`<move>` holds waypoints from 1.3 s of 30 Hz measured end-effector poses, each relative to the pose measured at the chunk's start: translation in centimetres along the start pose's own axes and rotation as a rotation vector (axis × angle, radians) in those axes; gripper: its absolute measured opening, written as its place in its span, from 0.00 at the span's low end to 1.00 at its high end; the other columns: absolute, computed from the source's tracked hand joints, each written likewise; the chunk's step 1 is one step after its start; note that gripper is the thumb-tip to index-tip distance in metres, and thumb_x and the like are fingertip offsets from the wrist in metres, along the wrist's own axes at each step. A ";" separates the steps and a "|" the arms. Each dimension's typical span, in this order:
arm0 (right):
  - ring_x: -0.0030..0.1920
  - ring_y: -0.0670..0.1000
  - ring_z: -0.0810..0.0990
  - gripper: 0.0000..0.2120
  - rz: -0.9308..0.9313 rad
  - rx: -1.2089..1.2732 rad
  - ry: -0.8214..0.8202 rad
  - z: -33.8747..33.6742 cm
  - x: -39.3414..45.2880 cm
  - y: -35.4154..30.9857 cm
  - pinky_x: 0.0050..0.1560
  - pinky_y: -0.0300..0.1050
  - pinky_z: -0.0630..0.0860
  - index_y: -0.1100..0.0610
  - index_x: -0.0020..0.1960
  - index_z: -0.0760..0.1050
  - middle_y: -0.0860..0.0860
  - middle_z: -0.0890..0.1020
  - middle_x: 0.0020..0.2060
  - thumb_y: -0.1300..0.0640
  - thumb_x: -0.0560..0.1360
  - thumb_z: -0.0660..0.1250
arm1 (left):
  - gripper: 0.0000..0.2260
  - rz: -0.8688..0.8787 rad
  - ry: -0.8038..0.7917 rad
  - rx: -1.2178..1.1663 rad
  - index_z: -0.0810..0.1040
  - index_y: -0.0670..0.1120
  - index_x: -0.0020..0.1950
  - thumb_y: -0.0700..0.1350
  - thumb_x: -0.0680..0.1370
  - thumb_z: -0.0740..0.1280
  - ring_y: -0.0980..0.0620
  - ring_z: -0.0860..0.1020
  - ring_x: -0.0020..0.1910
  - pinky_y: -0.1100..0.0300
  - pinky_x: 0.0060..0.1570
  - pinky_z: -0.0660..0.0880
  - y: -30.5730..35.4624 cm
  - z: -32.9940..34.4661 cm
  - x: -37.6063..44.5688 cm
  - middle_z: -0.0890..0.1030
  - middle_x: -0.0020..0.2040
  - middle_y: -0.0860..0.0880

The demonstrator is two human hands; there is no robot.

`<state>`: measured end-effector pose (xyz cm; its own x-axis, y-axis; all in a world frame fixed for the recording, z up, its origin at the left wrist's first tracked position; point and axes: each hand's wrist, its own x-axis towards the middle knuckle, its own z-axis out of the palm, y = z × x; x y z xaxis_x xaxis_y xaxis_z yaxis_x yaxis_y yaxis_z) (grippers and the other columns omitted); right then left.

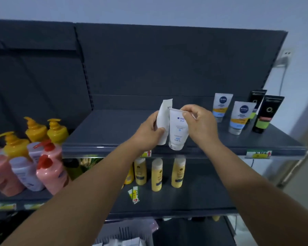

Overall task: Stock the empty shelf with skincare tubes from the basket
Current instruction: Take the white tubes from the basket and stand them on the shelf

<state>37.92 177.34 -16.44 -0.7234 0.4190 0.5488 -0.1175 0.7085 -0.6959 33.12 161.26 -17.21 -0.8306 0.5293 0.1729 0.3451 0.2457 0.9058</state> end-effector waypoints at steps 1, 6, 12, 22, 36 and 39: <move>0.48 0.47 0.79 0.09 0.007 -0.002 0.005 -0.3 0.9 0.9 0.48 0.47 0.76 0.46 0.47 0.79 0.46 0.82 0.47 0.56 0.76 0.61 | 0.22 0.005 -0.004 0.006 0.64 0.56 0.72 0.40 0.80 0.60 0.57 0.74 0.55 0.64 0.51 0.72 0.2 0.7 1.2 0.75 0.58 0.56; 0.49 0.49 0.79 0.09 0.017 -0.026 0.006 -1.7 5.3 5.6 0.49 0.48 0.75 0.50 0.48 0.79 0.47 0.82 0.46 0.59 0.76 0.62 | 0.22 -0.033 -0.020 -0.017 0.64 0.52 0.72 0.38 0.79 0.60 0.58 0.74 0.55 0.69 0.45 0.69 -0.1 4.0 7.1 0.75 0.58 0.56; 0.49 0.49 0.79 0.08 0.058 -0.030 -0.059 -1.5 8.6 10.5 0.45 0.42 0.73 0.51 0.49 0.79 0.47 0.82 0.46 0.59 0.76 0.62 | 0.22 -0.093 -0.067 -0.028 0.63 0.52 0.71 0.37 0.79 0.60 0.56 0.73 0.60 0.62 0.55 0.69 -2.4 7.1 12.2 0.74 0.63 0.54; 0.51 0.48 0.79 0.26 0.409 0.081 -0.263 0.7 6.7 13.2 0.38 0.35 0.72 0.54 0.62 0.66 0.47 0.78 0.52 0.58 0.69 0.74 | 0.21 -0.121 -0.057 0.087 0.67 0.51 0.68 0.41 0.77 0.67 0.58 0.75 0.55 0.63 0.53 0.69 -4.9 8.3 16.6 0.76 0.57 0.56; 0.53 0.51 0.79 0.20 0.431 -0.054 -0.275 2.0 12.9 17.1 0.45 0.41 0.71 0.57 0.61 0.70 0.50 0.80 0.55 0.58 0.71 0.71 | 0.19 -0.170 0.068 0.227 0.70 0.50 0.66 0.42 0.76 0.69 0.53 0.76 0.58 0.58 0.57 0.71 -6.6 9.8 26.9 0.79 0.59 0.53; 0.53 0.51 0.79 0.20 0.429 -0.060 -0.284 2.5 13.9 17.8 0.45 0.41 0.71 0.57 0.60 0.70 0.50 0.80 0.55 0.58 0.71 0.70 | 0.18 -0.182 0.026 0.221 0.71 0.52 0.64 0.44 0.76 0.68 0.55 0.76 0.55 0.58 0.56 0.71 -6.9 10.2 29.4 0.79 0.57 0.54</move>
<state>24.12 194.39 -22.38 -0.8553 0.5138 0.0668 0.2632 0.5419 -0.7982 10.80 183.42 -22.37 -0.8978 0.4395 0.0275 0.2736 0.5078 0.8169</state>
